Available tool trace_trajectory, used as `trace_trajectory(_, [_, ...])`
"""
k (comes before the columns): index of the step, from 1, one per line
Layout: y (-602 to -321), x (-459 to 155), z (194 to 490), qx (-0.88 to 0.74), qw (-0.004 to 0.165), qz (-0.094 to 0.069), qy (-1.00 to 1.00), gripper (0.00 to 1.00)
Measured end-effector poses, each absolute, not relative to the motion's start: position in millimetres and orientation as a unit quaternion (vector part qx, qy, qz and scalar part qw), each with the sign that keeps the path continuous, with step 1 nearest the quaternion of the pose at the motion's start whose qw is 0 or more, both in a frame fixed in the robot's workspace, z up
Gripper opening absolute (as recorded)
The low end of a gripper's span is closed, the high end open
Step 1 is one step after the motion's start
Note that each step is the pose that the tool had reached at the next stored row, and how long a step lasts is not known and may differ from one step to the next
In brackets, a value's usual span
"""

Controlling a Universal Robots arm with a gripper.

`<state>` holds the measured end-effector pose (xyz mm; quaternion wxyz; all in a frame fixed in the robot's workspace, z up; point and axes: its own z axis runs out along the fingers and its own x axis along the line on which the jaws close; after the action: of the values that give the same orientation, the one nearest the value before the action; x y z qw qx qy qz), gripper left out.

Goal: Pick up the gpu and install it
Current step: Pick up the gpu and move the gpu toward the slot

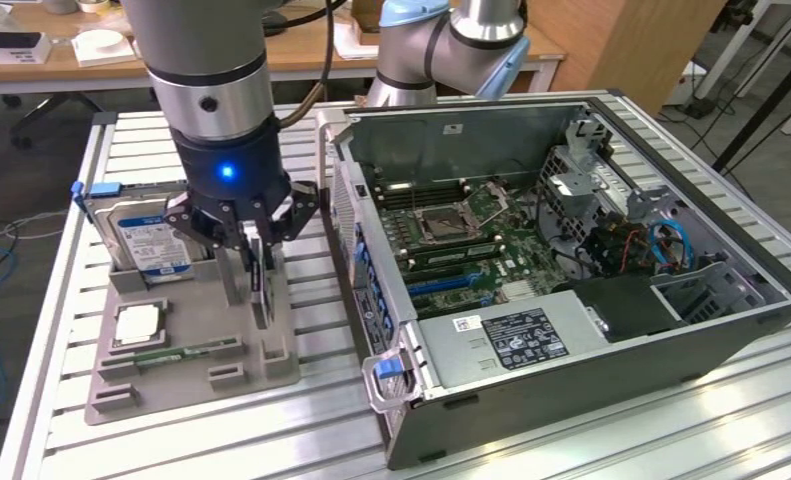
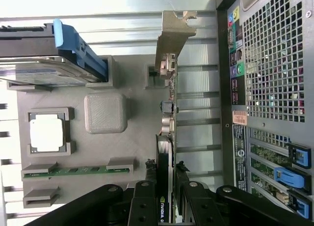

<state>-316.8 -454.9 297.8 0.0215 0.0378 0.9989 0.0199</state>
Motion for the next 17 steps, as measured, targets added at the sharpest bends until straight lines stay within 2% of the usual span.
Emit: trace_trajectory(17, [-454.9, -316.8, 306.7, 0.038, 0.021, 0.020, 0.999, 0.26])
